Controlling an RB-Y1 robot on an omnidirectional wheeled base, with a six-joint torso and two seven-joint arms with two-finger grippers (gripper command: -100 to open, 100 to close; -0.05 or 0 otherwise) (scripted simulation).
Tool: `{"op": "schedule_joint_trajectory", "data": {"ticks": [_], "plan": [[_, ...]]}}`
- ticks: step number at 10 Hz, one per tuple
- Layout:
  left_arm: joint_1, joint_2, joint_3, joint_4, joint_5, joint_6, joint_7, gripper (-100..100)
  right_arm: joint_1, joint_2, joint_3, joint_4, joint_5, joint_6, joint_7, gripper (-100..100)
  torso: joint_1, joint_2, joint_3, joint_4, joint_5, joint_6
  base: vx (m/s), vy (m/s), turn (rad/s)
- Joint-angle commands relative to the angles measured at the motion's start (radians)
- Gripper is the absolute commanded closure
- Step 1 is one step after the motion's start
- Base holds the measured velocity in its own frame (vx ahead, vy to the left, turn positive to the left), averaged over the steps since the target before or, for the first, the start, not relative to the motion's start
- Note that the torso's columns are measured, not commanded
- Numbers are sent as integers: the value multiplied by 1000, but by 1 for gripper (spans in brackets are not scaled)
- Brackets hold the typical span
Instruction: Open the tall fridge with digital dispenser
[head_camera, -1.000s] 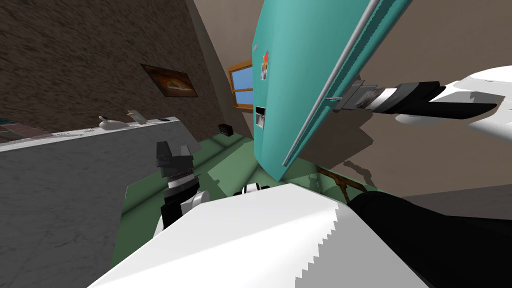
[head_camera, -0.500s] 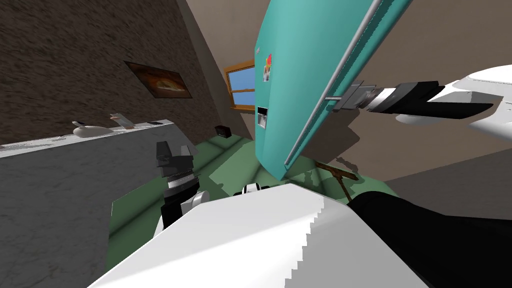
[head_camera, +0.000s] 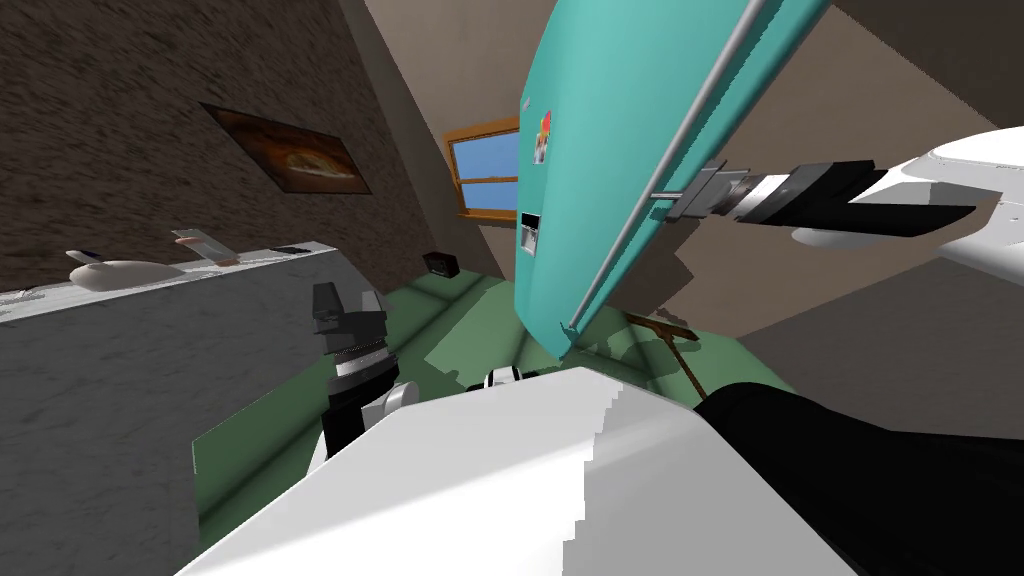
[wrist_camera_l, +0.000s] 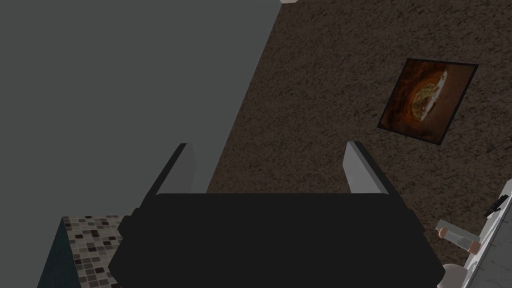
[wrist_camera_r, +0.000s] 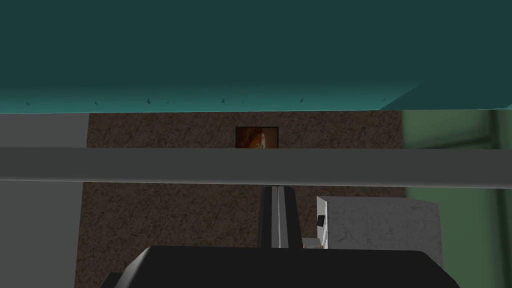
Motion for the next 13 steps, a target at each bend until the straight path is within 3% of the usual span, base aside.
{"op": "schedule_joint_trajectory", "data": {"ticks": [1, 2, 4, 5, 6, 8, 10, 13], "plan": [[0, 0, 0, 0, 0, 0, 0, 0, 3, -10, -5, -6, -5, -10, -7, -100, -11, 0, 0, 0, -2, -2, 18, -104, 30], [0, 1, 1, 0, 0, 0, 0, 0, 1, -7, 0, 1, -4, -9, -3, -100, -23, -2, -2, -1, -7, -1, 9, -76, 23], [0, 1, 1, 0, 0, 0, 0, 0, 14, -63, -34, 14, 2, 1, -28, -100, -5, -3, -2, -1, -3, 1, 58, 66, -80], [0, 1, 1, 0, 0, 0, 0, 0, 9, -48, -21, 14, -3, -6, -15, -100, 4, -4, -3, -2, 1, 0, 38, 42, -62], [0, 1, 0, 0, 0, 0, 0, 0, 3, -19, -8, 3, -4, -9, -8, 100, 3, -2, -2, -2, 1, -4, -45, -44, 100], [0, 1, 1, 0, 0, 0, 0, 0, 7, -36, -10, 23, 9, 15, -20, 100, -3, 1, 0, 0, -2, -1, -16, 65, -30], [0, 0, 0, 0, 0, 0, 0, 0, 8, -40, -9, 32, 16, 25, -24, 100, 9, 1, 1, -1, 2, -1, -3, 241, -67], [0, 0, 0, 0, 0, 0, 0, 0, 10, -52, -8, 60, 37, 57, -38, 100, -1, 1, 1, 0, -1, 0, -3, 254, -58]]}}
